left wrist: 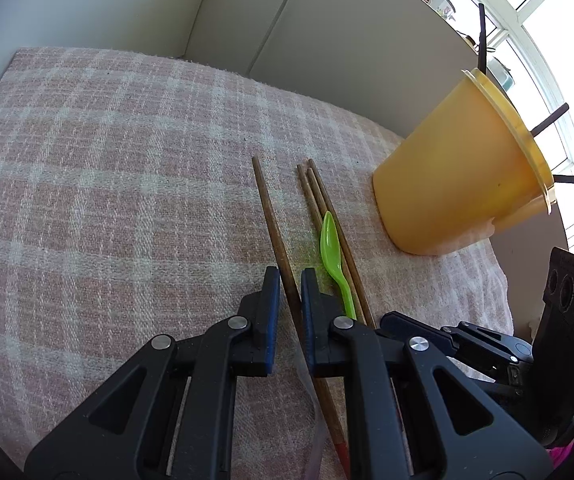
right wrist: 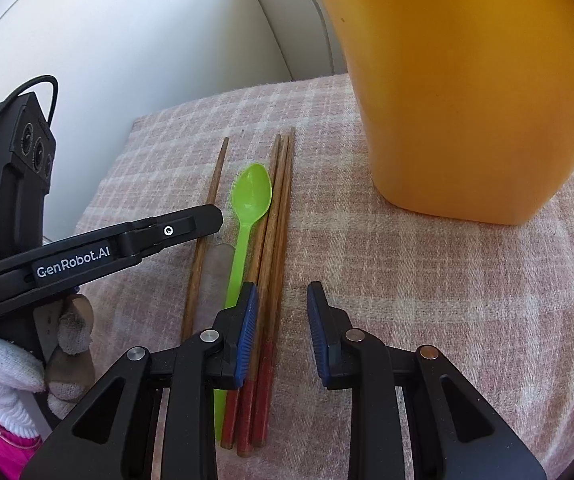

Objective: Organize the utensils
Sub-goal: 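Move both open tools back over the remaining utensils on the cloth, then close the right tool on a wooden red-tipped chopstick while the left tool grasps another wooden chopstick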

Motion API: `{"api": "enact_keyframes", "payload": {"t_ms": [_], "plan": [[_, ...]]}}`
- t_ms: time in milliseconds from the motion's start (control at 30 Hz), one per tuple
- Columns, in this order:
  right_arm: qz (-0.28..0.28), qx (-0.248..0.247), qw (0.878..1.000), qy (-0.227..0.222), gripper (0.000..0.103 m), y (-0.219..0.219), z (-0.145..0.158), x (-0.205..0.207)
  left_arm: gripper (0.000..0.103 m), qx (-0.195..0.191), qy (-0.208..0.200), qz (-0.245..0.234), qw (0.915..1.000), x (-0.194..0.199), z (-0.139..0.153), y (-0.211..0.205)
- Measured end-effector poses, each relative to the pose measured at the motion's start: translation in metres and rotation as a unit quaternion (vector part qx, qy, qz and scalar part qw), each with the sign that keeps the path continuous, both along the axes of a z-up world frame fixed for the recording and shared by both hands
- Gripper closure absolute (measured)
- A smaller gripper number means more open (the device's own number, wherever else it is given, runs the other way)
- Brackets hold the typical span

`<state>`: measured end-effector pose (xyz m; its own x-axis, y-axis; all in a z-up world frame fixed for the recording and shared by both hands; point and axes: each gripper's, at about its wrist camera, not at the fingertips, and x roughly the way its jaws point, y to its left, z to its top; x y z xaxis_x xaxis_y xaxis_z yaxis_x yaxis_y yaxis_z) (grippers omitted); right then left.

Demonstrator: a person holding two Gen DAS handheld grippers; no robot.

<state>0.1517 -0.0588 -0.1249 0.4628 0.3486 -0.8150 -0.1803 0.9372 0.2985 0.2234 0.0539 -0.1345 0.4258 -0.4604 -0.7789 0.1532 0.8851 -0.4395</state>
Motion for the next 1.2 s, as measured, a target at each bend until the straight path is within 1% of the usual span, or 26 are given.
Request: {"api": "enact_keyframes", "payload": {"t_ms": [133,167,200,233,267,367,600,733,833,933,1000,1067,1200], "plan": [[0.011,-0.015,1.0,0.003,0.085,0.012,-0.002,0.007,0.094,-0.001,-0.003,0.001,1.0,-0.004,0.003,0.008],[0.013,-0.016,1.0,0.003,0.085,0.009,-0.001,0.005,0.095,0.001,-0.004,0.0,1.0,-0.005,0.004,0.009],[0.015,-0.019,1.0,0.003,0.088,0.004,0.0,0.002,0.095,0.005,-0.006,-0.001,1.0,-0.006,0.004,0.01],[0.013,-0.03,0.999,0.0,0.097,0.003,0.001,0.001,0.097,0.006,-0.007,-0.001,1.0,-0.007,0.005,0.012],[0.013,-0.036,0.999,0.0,0.097,-0.002,0.002,0.0,0.097,0.006,-0.006,-0.002,1.0,-0.007,0.004,0.013],[0.024,-0.02,0.999,0.019,0.097,-0.013,-0.001,0.0,0.098,0.006,-0.004,-0.001,1.0,-0.008,0.003,0.018],[0.036,-0.039,0.998,0.03,0.097,-0.006,-0.001,-0.001,0.098,0.015,0.0,-0.007,0.9999,-0.014,0.001,0.025],[0.052,-0.039,0.996,0.053,0.097,-0.012,0.001,-0.009,0.097,0.035,0.011,-0.023,0.999,-0.015,0.001,0.014],[0.079,-0.068,0.993,0.054,0.096,-0.007,0.004,-0.01,0.096,0.056,0.022,-0.034,0.9976,-0.004,0.003,0.004],[0.089,-0.1,0.99,0.046,0.096,0.001,0.007,-0.005,0.096,0.095,0.008,-0.056,0.9938,0.003,0.006,-0.009],[0.09,-0.123,0.988,0.032,0.096,0.007,0.007,0.001,0.096,0.11,-0.002,-0.067,0.9917,0.004,0.006,-0.013],[0.086,-0.13,0.987,0.026,0.096,0.01,0.006,0.008,0.098,0.106,0.0,-0.068,0.9921,0.006,0.007,-0.012],[0.087,-0.124,0.988,0.022,0.096,0.012,0.005,0.013,0.099,0.077,0.002,-0.05,0.9958,0.005,0.009,0.003]]}}
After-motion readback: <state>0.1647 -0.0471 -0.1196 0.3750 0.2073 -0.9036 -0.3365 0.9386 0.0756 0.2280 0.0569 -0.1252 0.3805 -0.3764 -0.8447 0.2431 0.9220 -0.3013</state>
